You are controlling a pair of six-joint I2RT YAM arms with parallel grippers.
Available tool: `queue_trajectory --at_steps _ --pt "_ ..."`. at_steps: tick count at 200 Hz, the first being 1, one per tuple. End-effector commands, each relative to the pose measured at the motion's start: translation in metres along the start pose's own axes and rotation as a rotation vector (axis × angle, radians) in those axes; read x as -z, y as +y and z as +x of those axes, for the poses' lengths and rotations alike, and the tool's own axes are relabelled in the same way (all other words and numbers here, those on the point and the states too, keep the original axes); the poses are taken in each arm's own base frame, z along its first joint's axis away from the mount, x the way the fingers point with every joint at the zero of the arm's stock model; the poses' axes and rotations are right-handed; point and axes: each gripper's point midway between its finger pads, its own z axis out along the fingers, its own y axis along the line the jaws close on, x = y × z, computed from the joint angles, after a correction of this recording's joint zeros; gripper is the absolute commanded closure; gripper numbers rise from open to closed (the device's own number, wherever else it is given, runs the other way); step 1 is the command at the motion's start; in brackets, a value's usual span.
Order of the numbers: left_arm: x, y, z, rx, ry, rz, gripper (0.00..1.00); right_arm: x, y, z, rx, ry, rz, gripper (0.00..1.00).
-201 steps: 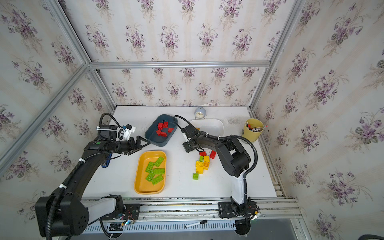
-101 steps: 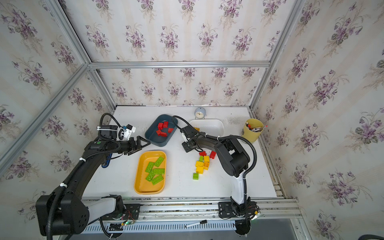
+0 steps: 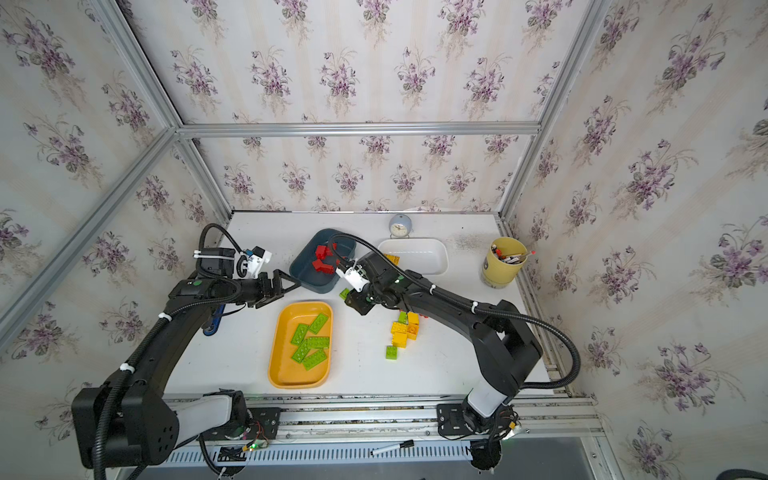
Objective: Sort the legos into containers by color
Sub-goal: 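Carry the lime-green brick over the yellow tray and open the right gripper, then move the right gripper to the red brick beside the white bin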
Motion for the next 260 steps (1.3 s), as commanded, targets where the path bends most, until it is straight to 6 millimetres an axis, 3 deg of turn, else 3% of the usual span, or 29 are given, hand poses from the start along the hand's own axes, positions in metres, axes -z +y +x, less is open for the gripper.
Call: queue_trajectory --at_steps 1,25,65,110,132,165,207,260 --pt "0.003 -0.005 -0.005 -0.028 -0.012 0.009 0.01 0.004 0.049 -0.013 0.084 -0.065 -0.150 0.72" --pt "0.003 -0.006 -0.006 -0.025 -0.012 0.009 0.01 -0.010 0.094 -0.018 0.167 -0.074 -0.225 0.71" --pt "0.004 -0.005 -0.002 -0.024 -0.009 0.005 0.01 -0.049 0.142 -0.025 0.263 -0.044 -0.305 0.72" --pt "0.004 -0.004 0.001 -0.022 -0.006 0.002 0.01 -0.085 0.166 -0.019 0.314 0.003 -0.353 0.72" --pt "0.004 -0.004 0.001 -0.024 -0.006 0.004 0.01 -0.095 0.172 -0.012 0.319 0.024 -0.375 0.62" --pt "0.003 -0.003 0.001 -0.021 -0.001 0.005 0.01 -0.090 0.172 -0.006 0.320 0.039 -0.377 0.35" --pt "0.002 -0.003 0.001 -0.019 0.003 0.010 0.01 -0.053 0.154 -0.008 0.277 0.007 -0.320 0.30" --pt "0.000 -0.002 0.002 -0.013 0.010 0.013 0.01 0.005 0.062 0.024 -0.067 0.084 -0.105 0.31"
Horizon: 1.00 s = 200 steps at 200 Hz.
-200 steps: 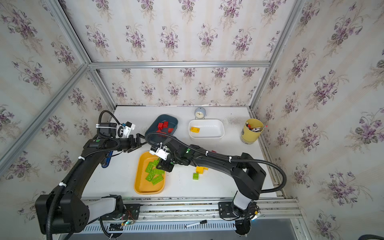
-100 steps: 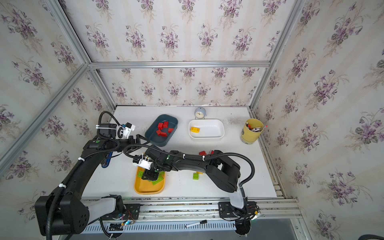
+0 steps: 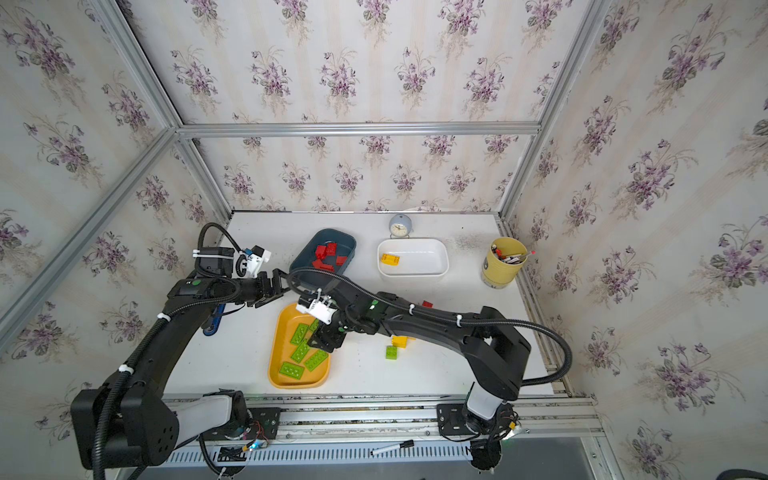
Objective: Sort the legos into containers by color
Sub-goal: 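Move the right gripper to the red brick beside the white bin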
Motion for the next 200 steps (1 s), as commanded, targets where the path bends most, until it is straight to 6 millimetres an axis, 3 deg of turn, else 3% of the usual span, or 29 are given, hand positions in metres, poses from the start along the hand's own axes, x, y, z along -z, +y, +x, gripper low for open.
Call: queue_trajectory --at_steps 1,36,69,124,168,200 --pt "0.000 -0.002 0.000 -0.017 0.005 0.013 0.01 0.026 -0.029 0.025 -0.197 0.059 0.102 0.31" --pt "0.000 -0.004 -0.001 -0.022 0.002 0.017 0.01 0.075 -0.077 0.053 -0.477 0.041 0.280 0.31" --pt "0.001 -0.006 -0.002 -0.020 0.000 0.021 0.01 0.104 -0.114 0.073 -0.715 -0.016 0.499 0.28" --pt "0.001 -0.006 -0.002 -0.020 0.000 0.023 0.01 0.119 -0.161 0.112 -1.065 -0.001 0.805 0.32" --pt "-0.001 -0.002 0.002 -0.018 0.007 0.019 0.01 0.121 -0.196 0.109 -1.127 -0.059 0.901 0.31" --pt "-0.002 -0.001 0.003 -0.020 0.008 0.018 0.01 0.107 -0.214 0.123 -1.225 -0.048 0.888 0.32"
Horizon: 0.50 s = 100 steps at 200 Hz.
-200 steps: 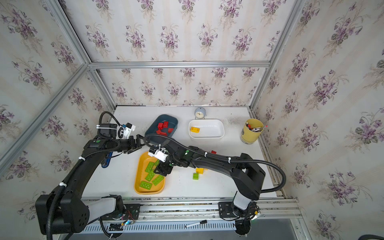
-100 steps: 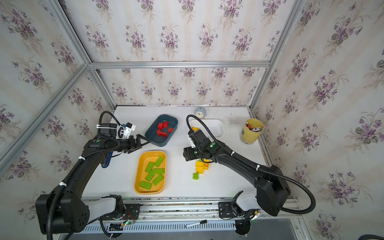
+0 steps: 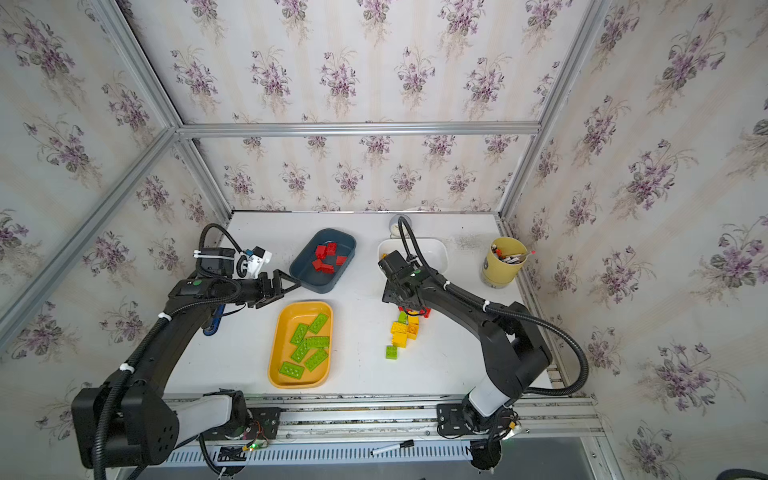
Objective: Sort the legos into containers by color
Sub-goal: 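Move the right gripper to the red brick beside the white bin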
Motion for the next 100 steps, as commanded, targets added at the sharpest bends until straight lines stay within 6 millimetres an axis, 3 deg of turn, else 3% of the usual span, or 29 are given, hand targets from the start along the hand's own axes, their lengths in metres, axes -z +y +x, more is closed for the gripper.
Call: queue_trajectory --at_steps 1,51,100 --pt "0.000 -0.002 0.000 -0.023 0.000 0.012 0.01 -0.012 -0.001 -0.007 -0.079 -0.004 0.002 0.32" --pt "-0.001 -0.001 0.000 -0.025 0.001 0.012 0.01 -0.040 0.010 -0.002 -0.109 0.028 -0.015 0.35" --pt "-0.003 0.003 0.004 -0.023 0.007 0.006 0.01 -0.053 -0.006 0.016 -0.153 0.087 0.057 0.37"
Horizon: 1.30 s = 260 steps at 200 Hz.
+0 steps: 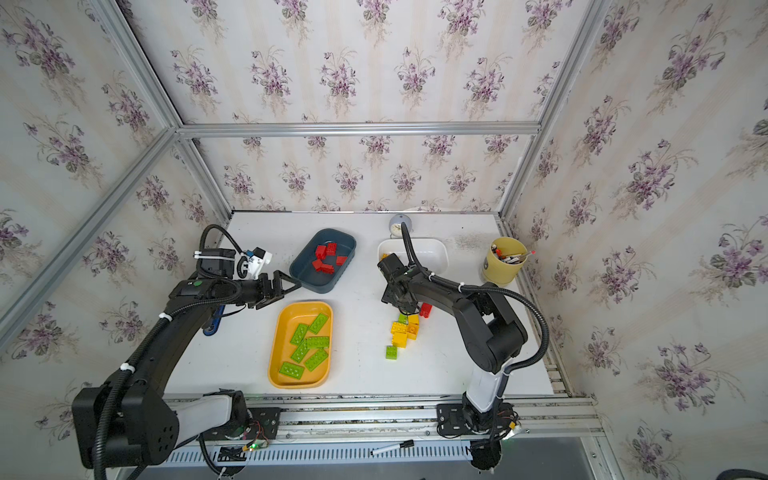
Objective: Sort the legos into containers by color
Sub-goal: 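Move the right gripper to the red brick beside the white bin, then lower the right gripper and close it on the red 2x2 brick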
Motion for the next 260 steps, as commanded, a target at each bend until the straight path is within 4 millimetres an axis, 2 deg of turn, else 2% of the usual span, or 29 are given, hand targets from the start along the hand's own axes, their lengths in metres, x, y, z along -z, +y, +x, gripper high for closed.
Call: queue_trajectory --at_steps 1,36,107,132,179,237,260 --pt "-0.002 0.000 0.002 -0.023 0.004 0.007 0.01 -0.001 -0.006 0.004 -0.044 0.009 0.023 0.36" --pt "-0.003 0.002 0.002 -0.022 0.003 0.008 0.01 0.004 -0.022 0.012 -0.080 0.016 0.064 0.37" --pt "-0.008 0.007 0.002 -0.004 0.018 0.005 0.01 0.004 -0.036 0.025 -0.140 0.060 0.117 0.37" --pt "-0.008 0.007 0.002 -0.002 0.017 0.005 0.01 0.001 -0.033 0.026 -0.146 0.069 0.106 0.36" --pt "-0.008 0.006 0.002 -0.006 0.016 0.010 0.01 -0.011 -0.020 0.014 -0.132 0.048 0.099 0.34" --pt "-0.008 0.006 0.006 0.001 0.021 0.015 0.01 -0.019 -0.018 0.005 -0.126 0.023 0.137 0.34" --pt "-0.008 0.006 0.006 0.005 0.021 0.020 0.01 -0.019 -0.018 0.001 -0.108 0.019 0.165 0.37"
